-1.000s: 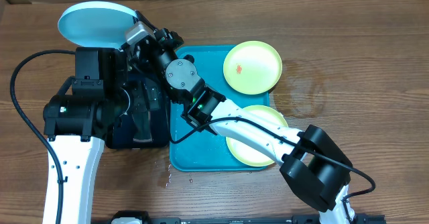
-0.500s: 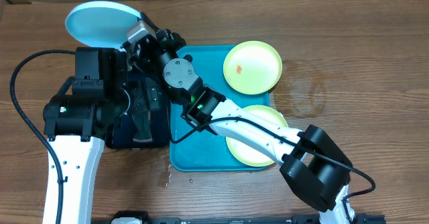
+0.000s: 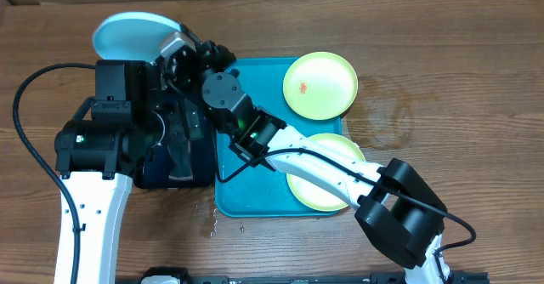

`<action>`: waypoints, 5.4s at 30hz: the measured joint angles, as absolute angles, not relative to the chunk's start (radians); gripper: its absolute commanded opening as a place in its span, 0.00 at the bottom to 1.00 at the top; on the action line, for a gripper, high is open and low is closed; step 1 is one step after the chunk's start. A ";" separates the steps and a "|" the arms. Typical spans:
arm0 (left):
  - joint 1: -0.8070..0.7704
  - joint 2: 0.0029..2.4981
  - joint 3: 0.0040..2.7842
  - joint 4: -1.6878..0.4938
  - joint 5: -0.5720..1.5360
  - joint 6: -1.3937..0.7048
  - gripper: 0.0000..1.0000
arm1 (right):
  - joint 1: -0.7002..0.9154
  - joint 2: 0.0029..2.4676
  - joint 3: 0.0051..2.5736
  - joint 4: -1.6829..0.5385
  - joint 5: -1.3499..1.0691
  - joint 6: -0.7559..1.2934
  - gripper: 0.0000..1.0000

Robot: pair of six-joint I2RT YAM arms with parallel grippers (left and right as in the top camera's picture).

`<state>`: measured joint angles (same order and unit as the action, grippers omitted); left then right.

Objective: Clean dirty plates on tray and stack at the side

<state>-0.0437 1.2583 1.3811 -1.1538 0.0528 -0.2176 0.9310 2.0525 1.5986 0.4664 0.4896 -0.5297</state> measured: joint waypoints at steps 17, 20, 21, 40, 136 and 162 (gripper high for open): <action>-0.044 1.261 1.381 -1.153 0.060 -0.216 1.00 | 0.805 2.050 1.602 -0.220 0.374 0.418 0.04; -0.044 1.261 1.381 -1.153 0.060 -0.216 1.00 | 0.764 2.042 1.602 -0.300 0.289 0.490 0.04; -0.044 1.261 1.381 -1.153 0.060 -0.216 1.00 | 0.747 2.036 1.602 -0.329 0.258 0.509 0.04; -0.044 1.261 1.381 -1.153 0.060 -0.216 1.00 | 0.074 1.872 1.605 -0.881 -0.266 0.603 0.04; -0.044 1.262 1.381 -1.153 0.060 -0.216 1.00 | 0.153 1.851 1.346 -1.340 -0.261 0.107 0.42; -0.044 1.262 1.381 -1.153 0.060 -0.216 1.00 | 0.153 1.851 1.181 -1.204 -0.282 0.107 0.04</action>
<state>-0.0441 1.2617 1.3808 -1.1530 0.0601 -0.2165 0.1532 1.8515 1.1812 -1.2037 -0.2817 0.1066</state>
